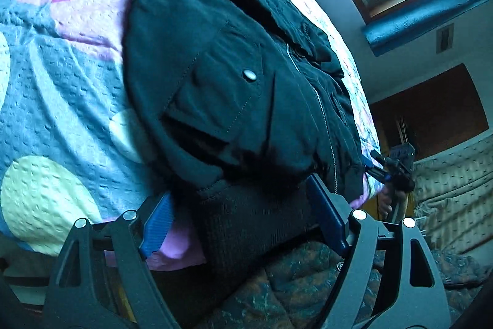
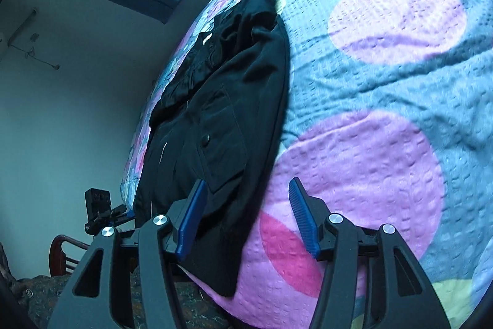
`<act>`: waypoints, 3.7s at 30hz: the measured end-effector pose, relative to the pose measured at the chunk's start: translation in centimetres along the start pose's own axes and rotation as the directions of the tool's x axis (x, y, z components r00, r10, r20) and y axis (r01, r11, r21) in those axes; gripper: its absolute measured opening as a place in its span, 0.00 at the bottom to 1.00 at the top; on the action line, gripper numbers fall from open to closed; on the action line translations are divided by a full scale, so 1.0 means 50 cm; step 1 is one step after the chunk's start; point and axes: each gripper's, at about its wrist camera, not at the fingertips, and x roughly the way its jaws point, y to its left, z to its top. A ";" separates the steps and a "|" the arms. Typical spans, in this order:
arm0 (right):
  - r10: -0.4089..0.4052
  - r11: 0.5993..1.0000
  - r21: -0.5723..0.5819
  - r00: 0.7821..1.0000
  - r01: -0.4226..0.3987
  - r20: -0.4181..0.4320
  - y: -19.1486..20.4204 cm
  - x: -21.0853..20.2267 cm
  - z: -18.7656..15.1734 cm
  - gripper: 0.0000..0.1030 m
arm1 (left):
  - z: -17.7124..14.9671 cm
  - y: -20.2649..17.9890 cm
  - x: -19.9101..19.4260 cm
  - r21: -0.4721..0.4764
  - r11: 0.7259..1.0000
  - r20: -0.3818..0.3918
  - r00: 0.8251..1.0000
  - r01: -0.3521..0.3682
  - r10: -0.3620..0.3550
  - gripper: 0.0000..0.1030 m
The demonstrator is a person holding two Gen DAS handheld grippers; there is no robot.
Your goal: Fold small clothes
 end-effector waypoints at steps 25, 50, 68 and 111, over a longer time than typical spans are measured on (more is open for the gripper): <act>0.097 0.986 -0.108 0.966 -0.125 -0.239 0.071 0.077 -0.091 0.12 | -0.027 -0.020 -0.003 0.022 0.966 0.116 0.960 -0.258 0.254 0.22; 0.424 0.881 0.190 0.901 -0.434 0.092 0.064 0.258 0.387 0.11 | 0.431 -0.005 0.075 -0.005 0.998 0.288 0.955 -0.070 0.068 0.14; 0.394 0.862 0.300 0.913 -0.408 0.107 -0.026 0.342 0.404 0.11 | 0.494 0.036 0.190 0.021 0.983 0.252 0.953 -0.181 0.170 0.15; 0.095 0.995 -0.050 0.989 -0.090 0.114 0.049 0.274 0.458 0.46 | 0.573 -0.060 0.178 0.453 0.792 0.298 0.907 -0.410 0.298 0.68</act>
